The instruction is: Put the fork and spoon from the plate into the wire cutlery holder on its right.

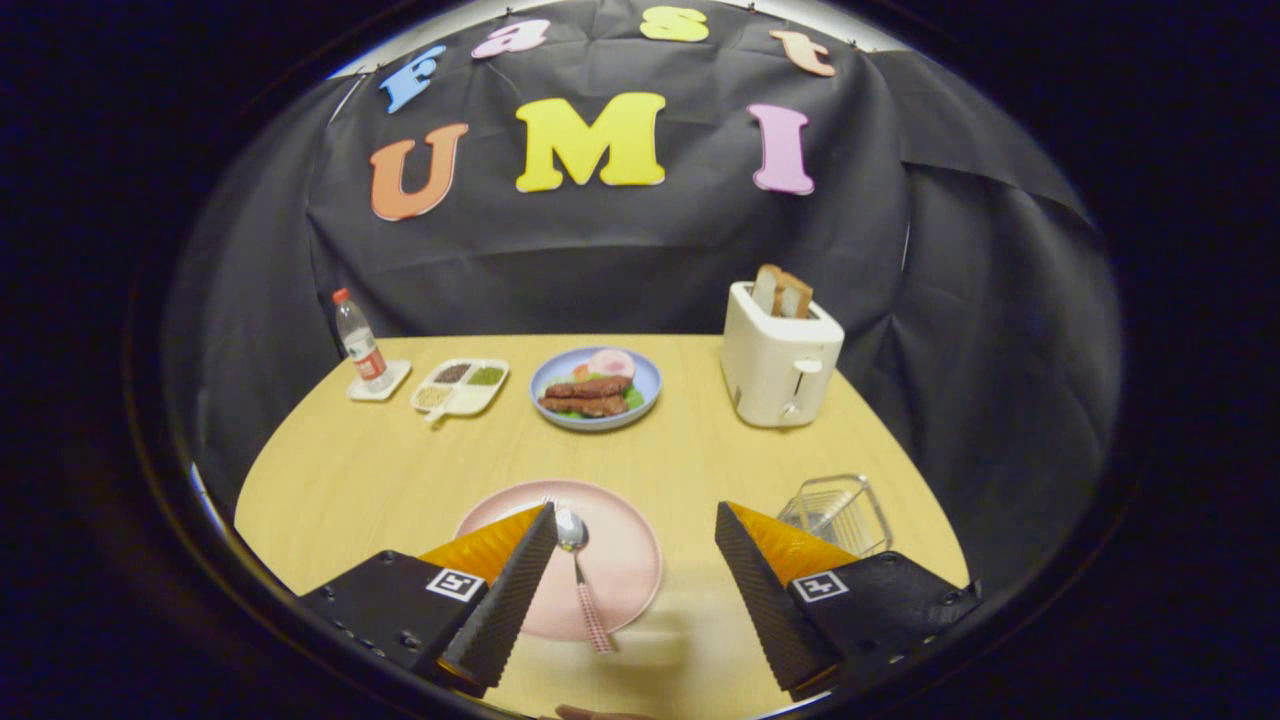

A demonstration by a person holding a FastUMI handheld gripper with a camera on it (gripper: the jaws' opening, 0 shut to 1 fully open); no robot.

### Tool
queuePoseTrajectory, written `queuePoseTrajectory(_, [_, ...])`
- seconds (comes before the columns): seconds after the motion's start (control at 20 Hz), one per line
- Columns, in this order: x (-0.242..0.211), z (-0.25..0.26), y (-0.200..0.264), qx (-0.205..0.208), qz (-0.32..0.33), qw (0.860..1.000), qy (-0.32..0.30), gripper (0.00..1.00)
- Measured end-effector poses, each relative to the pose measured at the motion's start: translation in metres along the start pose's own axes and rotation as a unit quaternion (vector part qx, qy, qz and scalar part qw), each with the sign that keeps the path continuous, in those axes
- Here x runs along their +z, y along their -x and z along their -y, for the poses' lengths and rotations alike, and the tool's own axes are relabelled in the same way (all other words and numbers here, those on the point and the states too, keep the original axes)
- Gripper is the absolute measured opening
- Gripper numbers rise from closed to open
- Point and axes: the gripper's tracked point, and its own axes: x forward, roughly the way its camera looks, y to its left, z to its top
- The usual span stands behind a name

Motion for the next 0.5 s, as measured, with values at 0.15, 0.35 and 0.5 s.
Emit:
queuePoseTrajectory(0.15, [-0.038,-0.014,-0.022,0.009,-0.063,0.998,0.001,0.92])
queuePoseTrajectory(0.35, [-0.066,-0.025,-0.044,0.013,-0.099,0.995,0.011,0.89])
queuePoseTrajectory(0.5, [-0.08,-0.031,-0.054,0.013,-0.131,0.991,0.0,0.77])
